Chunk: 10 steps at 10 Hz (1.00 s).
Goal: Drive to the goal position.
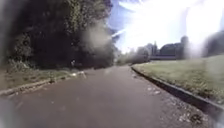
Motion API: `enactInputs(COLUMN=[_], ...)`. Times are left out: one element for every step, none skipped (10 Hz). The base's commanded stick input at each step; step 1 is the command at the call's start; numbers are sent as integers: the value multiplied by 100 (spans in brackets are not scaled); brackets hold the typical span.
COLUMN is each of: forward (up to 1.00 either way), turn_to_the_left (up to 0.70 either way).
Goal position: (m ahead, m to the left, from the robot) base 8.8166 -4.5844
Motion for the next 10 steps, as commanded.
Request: enactInputs(forward=[45, 45, 45, 45, 45, 45, 45, 45, 45, 45], turn_to_the_left=[0, 0, 0, 0, 0, 0, 0, 0, 0, 0])
